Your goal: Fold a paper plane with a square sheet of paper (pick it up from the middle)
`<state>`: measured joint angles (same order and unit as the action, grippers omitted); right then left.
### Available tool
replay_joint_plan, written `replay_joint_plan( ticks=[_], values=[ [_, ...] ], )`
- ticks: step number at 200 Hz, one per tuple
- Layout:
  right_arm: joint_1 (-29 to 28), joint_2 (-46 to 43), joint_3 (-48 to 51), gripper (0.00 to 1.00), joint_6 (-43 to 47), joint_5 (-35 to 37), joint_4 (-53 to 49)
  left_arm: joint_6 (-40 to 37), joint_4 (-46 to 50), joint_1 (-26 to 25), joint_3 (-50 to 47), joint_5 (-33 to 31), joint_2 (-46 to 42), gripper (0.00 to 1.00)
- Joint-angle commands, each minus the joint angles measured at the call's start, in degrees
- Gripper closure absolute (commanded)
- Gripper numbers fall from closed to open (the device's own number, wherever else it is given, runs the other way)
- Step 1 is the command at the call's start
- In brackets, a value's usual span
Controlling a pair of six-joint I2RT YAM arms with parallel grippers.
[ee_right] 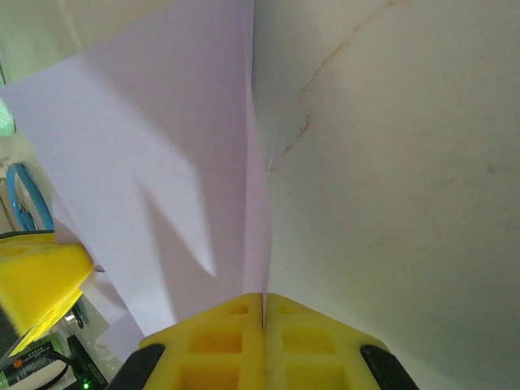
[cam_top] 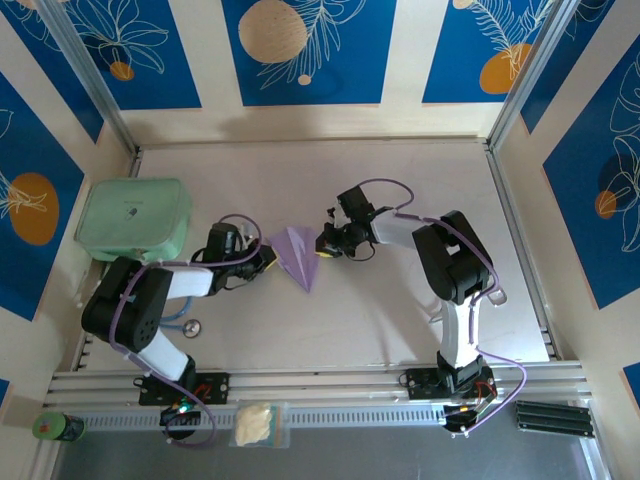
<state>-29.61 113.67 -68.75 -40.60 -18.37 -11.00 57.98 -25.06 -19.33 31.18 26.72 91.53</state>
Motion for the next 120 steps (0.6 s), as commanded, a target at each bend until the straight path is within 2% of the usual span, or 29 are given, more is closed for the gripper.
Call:
replay_joint_plan(
  ticks=[1, 66, 120],
  values=[
    [-0.3, -1.2, 1.1, 0.98, -1.5, -0.3, 1.1, -1.8, 3.1, -0.4, -0.6, -1.2, -0.6, 0.99],
    [-1.0, 0.0, 2.1, 0.98, -3.6, 0.8, 2.0, -3.7, 10.0, -0.4, 0.7, -3.0, -1.3, 0.92],
    [-1.9, -0.2, 0.8, 0.98, -2.9, 0.2, 1.4, -5.4, 15.3, -0.6, 2.7, -1.7, -6.9, 0.76]
  ],
)
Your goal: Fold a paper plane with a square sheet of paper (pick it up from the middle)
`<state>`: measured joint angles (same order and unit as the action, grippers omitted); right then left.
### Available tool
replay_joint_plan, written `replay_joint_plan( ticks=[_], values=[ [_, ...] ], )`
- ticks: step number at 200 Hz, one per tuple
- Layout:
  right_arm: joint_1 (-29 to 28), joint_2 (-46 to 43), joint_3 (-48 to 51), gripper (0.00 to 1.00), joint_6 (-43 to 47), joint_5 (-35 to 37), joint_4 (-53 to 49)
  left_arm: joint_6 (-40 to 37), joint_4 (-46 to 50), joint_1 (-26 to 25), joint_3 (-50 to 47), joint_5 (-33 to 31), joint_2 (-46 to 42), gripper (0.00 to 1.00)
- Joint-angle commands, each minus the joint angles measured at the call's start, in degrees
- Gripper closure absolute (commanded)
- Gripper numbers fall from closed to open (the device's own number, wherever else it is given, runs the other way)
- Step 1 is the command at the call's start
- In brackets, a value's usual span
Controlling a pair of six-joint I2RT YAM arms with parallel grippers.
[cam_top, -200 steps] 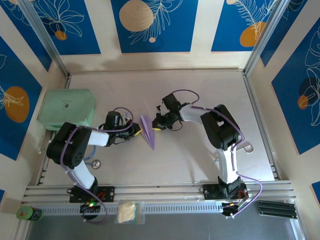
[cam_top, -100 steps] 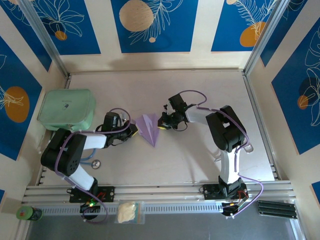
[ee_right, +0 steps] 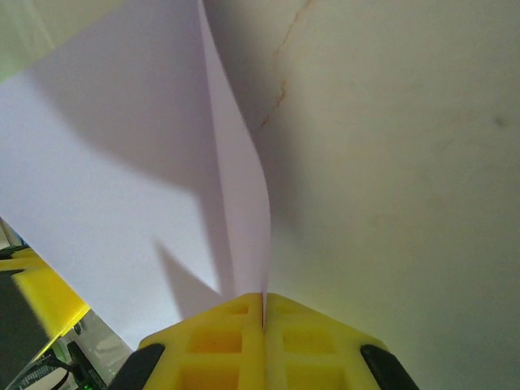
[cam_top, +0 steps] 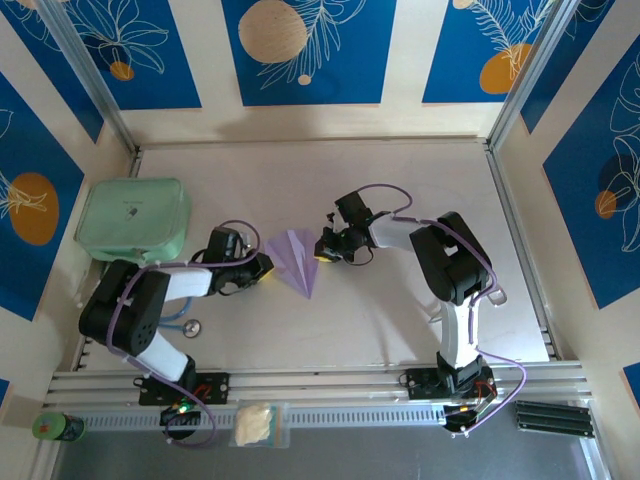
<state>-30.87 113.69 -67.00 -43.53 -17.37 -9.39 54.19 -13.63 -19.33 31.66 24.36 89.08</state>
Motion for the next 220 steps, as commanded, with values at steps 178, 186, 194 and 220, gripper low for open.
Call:
replay_joint_plan(
  ticks=[178, 186, 194, 220],
  values=[
    [-0.9, 0.5, -1.3, 0.98, 0.5, -0.5, -0.9, 0.6, 2.0, -7.8, 6.3, 1.5, 1.6, 0.73],
    [-0.9, 0.4, -1.3, 0.98, 0.5, -0.5, -0.9, 0.6, 1.9, -7.9, 6.1, 1.3, 1.7, 0.72],
    [-0.9, 0.6, -1.3, 0.98, 0.5, -0.6, -0.8, 0.6, 2.1, -7.9, 6.0, 1.1, 1.6, 0.72],
    [-0.9, 0.7, -1.3, 0.98, 0.5, -0.7, -0.8, 0.0, 3.4, -8.2, 6.1, -0.3, 1.1, 0.70]
  ],
)
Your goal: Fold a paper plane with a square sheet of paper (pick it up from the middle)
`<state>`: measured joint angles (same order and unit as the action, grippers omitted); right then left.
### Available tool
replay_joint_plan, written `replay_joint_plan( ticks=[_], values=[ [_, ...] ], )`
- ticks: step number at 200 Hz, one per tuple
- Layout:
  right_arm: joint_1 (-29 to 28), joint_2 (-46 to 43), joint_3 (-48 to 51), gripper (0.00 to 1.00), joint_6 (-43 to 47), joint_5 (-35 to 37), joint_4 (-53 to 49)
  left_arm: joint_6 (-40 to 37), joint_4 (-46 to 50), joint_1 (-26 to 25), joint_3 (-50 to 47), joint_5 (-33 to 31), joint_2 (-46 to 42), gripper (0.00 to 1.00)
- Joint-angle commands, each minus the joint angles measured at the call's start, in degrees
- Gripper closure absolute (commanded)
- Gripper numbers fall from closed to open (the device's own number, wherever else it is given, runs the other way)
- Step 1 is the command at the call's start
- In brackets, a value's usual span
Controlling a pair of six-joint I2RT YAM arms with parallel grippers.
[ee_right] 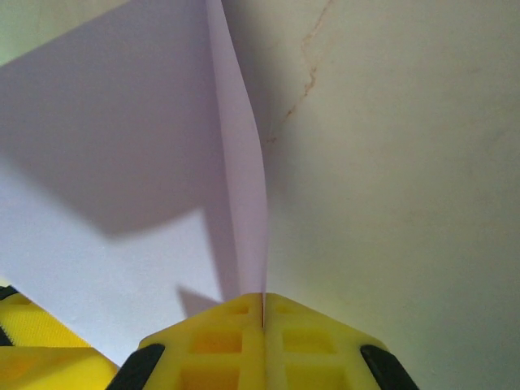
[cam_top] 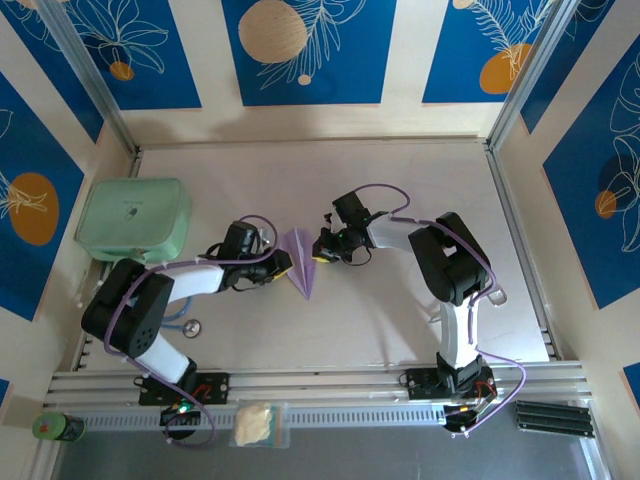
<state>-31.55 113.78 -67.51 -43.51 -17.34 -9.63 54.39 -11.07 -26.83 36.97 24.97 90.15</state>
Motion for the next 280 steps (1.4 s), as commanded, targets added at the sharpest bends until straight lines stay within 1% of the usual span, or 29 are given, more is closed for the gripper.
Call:
replay_joint_plan(
  ticks=[1, 27, 58, 118, 158, 200, 258, 280],
  values=[
    [-0.2, 0.6, -0.8, 0.98, 0.4, -0.8, -0.6, -0.2, 0.9, -0.8, 0.8, -1.0, 0.0, 0.70],
    [-0.2, 0.6, -0.8, 0.98, 0.4, -0.7, -0.6, -1.9, 3.7, -1.0, 1.3, -3.2, -1.3, 0.69],
    [-0.2, 0.7, -0.8, 0.98, 0.4, -0.7, -0.6, -3.6, 5.8, -1.2, 1.9, -4.1, -1.6, 0.68],
    [-0.2, 0.9, -0.8, 0.98, 0.4, -0.8, -0.7, -4.9, 5.5, -1.6, 3.0, -2.5, -0.1, 0.67],
    [-0.2, 1.1, -0.8, 0.98, 0.4, -0.8, -0.7, -9.2, 10.4, -1.6, 5.5, -4.5, -0.3, 0.64],
    [-0.2, 1.1, -0.8, 0.98, 0.5, -0.8, -0.7, -11.4, 12.1, -1.6, 7.2, -5.1, 1.5, 0.61],
    [-0.2, 1.1, -0.7, 0.98, 0.4, -0.8, -0.5, -11.0, 11.8, -2.0, 6.8, -2.2, 2.0, 0.63],
    [-0.2, 1.1, -0.7, 0.98, 0.5, -0.8, -0.7, -10.9, 11.9, -2.2, 7.0, 1.5, 2.2, 0.63]
  ],
)
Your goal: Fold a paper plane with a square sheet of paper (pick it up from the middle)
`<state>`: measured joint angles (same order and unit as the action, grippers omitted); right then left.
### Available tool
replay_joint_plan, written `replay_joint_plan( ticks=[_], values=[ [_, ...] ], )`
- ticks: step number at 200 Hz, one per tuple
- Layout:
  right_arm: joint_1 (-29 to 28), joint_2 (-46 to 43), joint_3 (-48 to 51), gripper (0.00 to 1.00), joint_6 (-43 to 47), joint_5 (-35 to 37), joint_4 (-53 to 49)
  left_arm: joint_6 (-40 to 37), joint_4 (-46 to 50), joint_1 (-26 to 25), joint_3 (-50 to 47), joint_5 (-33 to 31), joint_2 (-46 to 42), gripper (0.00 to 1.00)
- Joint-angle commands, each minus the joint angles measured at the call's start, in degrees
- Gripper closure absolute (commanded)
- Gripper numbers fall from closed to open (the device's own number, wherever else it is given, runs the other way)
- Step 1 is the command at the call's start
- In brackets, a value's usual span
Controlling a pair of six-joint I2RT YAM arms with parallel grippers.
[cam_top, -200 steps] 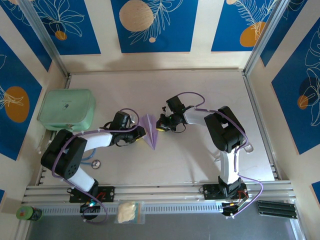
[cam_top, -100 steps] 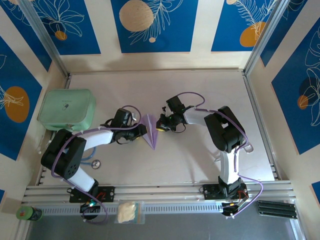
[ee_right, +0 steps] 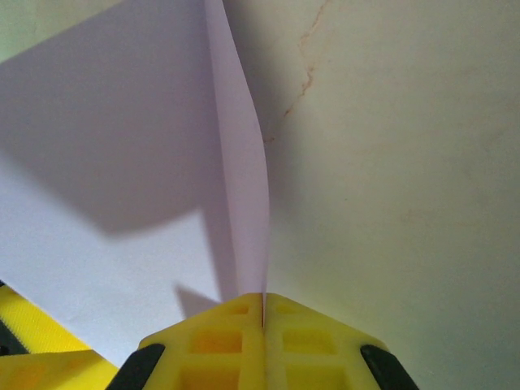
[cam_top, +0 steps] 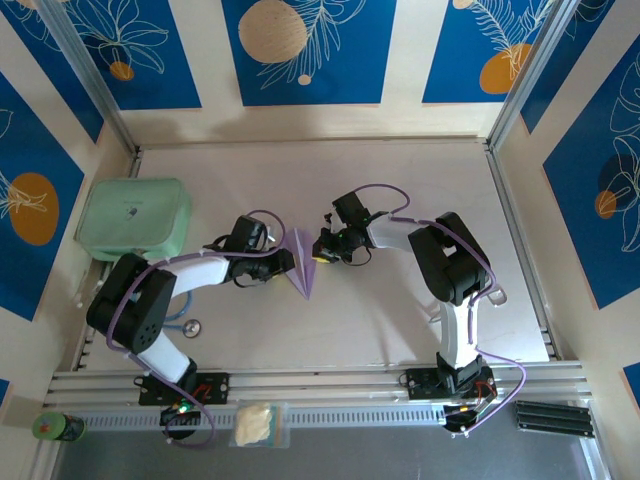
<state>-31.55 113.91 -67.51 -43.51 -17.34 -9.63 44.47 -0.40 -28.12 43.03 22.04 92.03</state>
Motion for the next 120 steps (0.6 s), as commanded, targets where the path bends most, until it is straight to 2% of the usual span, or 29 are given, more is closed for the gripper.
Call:
replay_joint_plan(
  ticks=[1, 60, 120],
  values=[
    [-0.2, 0.9, -0.6, 0.98, 0.5, -0.8, -0.7, -1.0, 1.2, -0.9, 1.0, 4.6, 0.3, 0.64],
    [-0.2, 0.7, -0.9, 0.98, 0.4, -1.2, -0.7, 0.3, -0.5, -1.1, 1.7, 8.0, 1.5, 0.68],
    [-1.0, -1.3, -2.8, 0.97, -0.5, -1.1, -3.5, 0.7, -0.5, -3.1, 3.4, 6.4, 3.0, 0.67]
  ],
)
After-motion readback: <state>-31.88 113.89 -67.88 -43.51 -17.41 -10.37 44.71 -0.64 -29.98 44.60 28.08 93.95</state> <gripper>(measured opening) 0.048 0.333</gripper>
